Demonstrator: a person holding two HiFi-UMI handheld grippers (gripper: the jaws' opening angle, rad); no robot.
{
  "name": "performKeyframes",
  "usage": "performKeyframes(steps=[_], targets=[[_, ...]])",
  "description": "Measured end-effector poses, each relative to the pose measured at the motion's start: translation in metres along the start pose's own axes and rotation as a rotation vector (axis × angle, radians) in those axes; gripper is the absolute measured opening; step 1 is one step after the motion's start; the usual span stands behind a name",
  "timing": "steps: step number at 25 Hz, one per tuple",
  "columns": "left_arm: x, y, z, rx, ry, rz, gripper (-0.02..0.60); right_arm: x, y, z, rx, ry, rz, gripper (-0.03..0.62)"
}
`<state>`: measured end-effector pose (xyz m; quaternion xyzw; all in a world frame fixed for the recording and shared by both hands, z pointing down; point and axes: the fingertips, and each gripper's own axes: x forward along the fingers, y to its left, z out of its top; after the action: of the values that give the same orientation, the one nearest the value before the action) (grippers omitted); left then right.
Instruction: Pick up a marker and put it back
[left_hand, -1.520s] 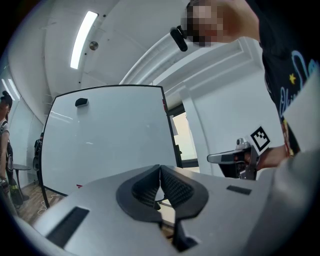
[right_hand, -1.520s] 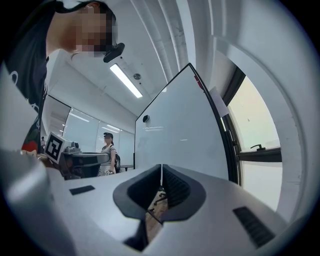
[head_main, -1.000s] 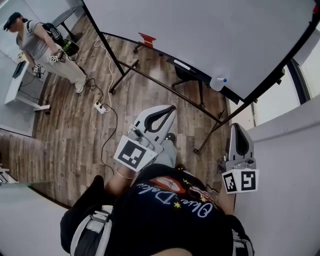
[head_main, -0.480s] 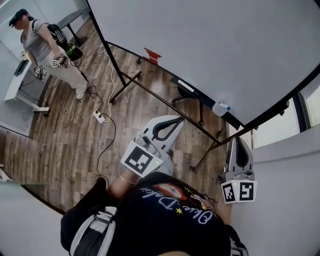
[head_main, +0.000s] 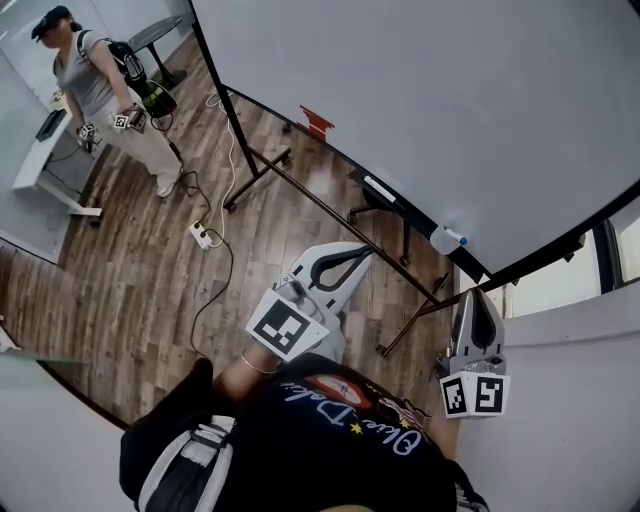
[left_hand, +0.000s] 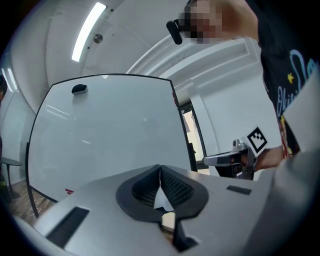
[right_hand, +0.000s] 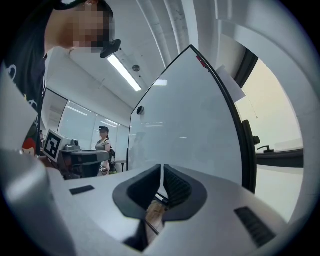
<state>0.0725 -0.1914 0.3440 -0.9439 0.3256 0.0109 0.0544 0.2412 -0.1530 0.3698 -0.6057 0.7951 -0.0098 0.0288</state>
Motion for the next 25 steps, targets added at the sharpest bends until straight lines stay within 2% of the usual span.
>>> performKeyframes(steps=[13,25], targets=[[0.01,0.009,-0.004,-0.017,0.0,-0.013,0.003,0.013,-0.005,-0.005,-0.002,0.016,-0.014,0.005],[0.028,0.028,-0.008,-0.025,0.008,-0.016,0.003,0.039,-0.02,-0.012,0.0,0.023,-0.034,0.052]])
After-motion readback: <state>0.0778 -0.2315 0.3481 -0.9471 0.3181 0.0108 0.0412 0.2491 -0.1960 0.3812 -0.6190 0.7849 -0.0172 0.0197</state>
